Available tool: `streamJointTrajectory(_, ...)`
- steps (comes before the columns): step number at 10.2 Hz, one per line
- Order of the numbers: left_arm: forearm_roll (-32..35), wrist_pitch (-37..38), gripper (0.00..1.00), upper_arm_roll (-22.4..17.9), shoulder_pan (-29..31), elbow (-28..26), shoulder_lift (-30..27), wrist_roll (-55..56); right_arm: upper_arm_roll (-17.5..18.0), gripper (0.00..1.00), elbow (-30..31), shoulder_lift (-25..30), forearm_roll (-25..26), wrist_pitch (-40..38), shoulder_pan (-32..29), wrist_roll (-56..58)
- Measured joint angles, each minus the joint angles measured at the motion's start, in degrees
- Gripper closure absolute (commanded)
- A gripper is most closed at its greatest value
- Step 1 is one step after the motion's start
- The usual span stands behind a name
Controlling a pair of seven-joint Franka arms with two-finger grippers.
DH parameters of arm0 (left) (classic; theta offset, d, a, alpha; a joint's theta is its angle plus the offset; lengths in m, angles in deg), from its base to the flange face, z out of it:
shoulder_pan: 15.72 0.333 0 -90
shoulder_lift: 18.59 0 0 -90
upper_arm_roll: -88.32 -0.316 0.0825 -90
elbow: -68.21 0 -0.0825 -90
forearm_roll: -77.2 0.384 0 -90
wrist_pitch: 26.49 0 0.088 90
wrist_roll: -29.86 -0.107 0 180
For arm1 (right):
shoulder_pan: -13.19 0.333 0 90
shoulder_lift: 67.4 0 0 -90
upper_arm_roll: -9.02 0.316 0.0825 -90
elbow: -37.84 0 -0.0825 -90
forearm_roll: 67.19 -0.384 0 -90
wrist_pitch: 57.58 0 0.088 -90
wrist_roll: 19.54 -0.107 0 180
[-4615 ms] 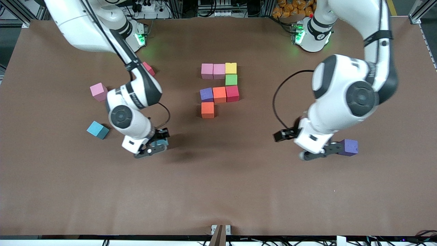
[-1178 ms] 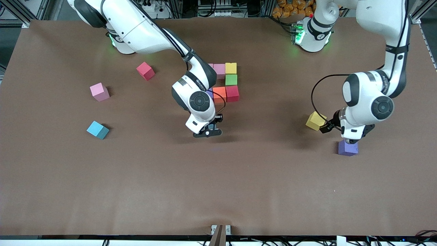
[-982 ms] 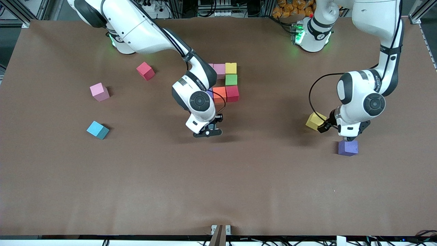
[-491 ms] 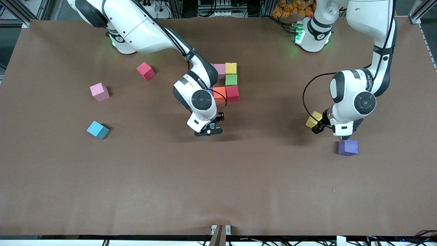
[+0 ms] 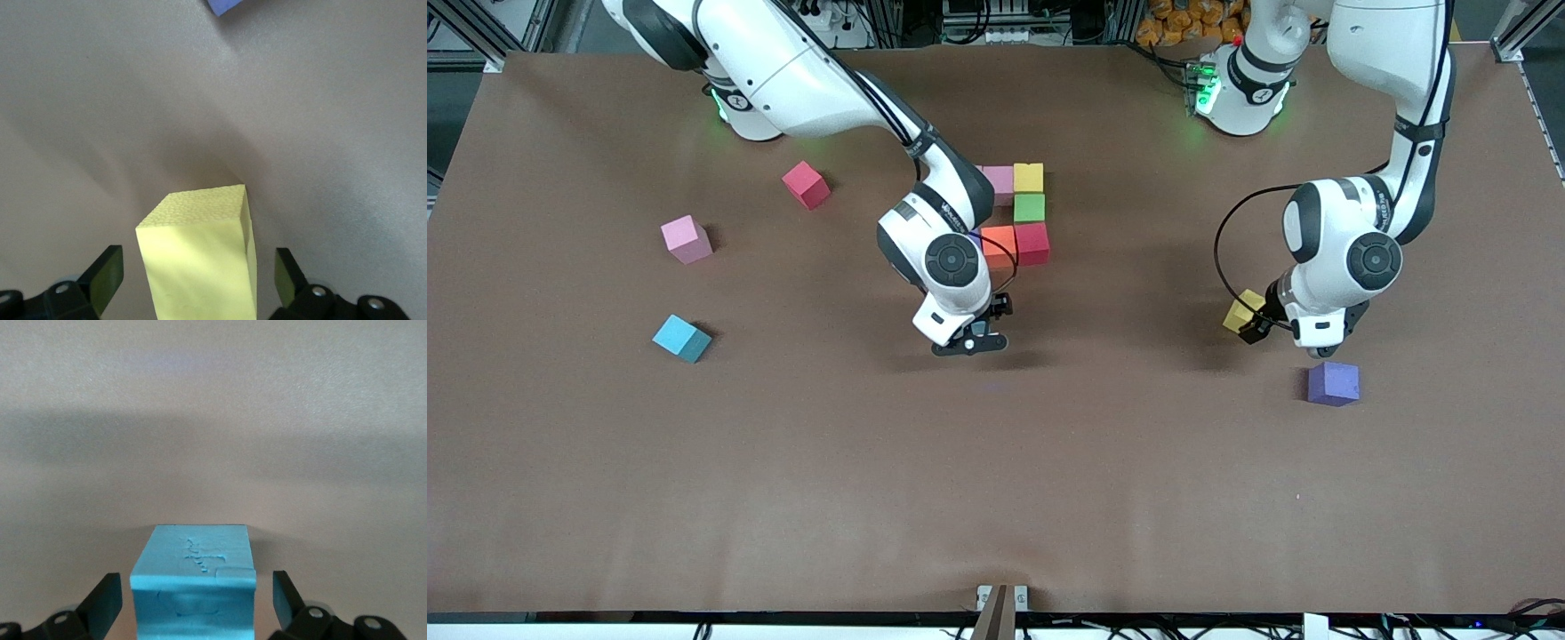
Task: Form number 2 with 11 blocks
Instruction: 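Place the cyan cube against orange while the left gripper grasps yellow, then carry the yellow cube to the shape while the right gripper withdraws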
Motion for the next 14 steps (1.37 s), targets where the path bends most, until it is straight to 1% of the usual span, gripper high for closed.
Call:
streamJointTrajectory(4, 0.0, -1.2, 0.00, 0.1, 0.0, -0.5, 0.1, 0.0, -0.4, 0.00, -0.5, 3.0, 0.0, -2.7, -1.2, 0.0)
streamJointTrajectory(8, -3.0, -3.2, 0.00, 0.3, -0.4, -1.3, 1.7, 0.0, -0.6, 0.00, -0.6, 7.5, 0.1, -6.7, -8.5, 2.5)
streamJointTrajectory(9, -4.3, -3.9, 0.03, 0.3, -0.9, -1.2, 2.7, 0.0, -0.7, 0.00, -0.6, 7.8, 0.4, -8.3, -10.6, 2.8)
streamJointTrajectory(10, -5.6, -4.7, 0.31, 0.5, -1.2, -1.2, 3.8, 0.0, -0.7, 0.00, -0.3, 8.0, 1.3, -9.5, -12.3, 3.1)
streamJointTrajectory(11, -6.8, -5.4, 0.69, 0.8, -1.4, -1.0, 4.7, 0.0, -0.8, 0.00, 0.4, 8.3, 2.5, -10.0, -13.9, 3.2)
streamJointTrajectory(12, -7.5, -5.6, 0.96, 0.8, -1.9, -0.8, 5.2, 0.0, -0.8, 0.00, 1.3, 8.6, 3.1, -10.0, -15.6, 3.2)
streamJointTrajectory(14, -7.6, -5.6, 0.98, 0.8, -2.3, -0.2, 5.2, 0.0, -0.9, 0.00, 2.8, 9.7, 3.5, -10.2, -19.0, 3.8)
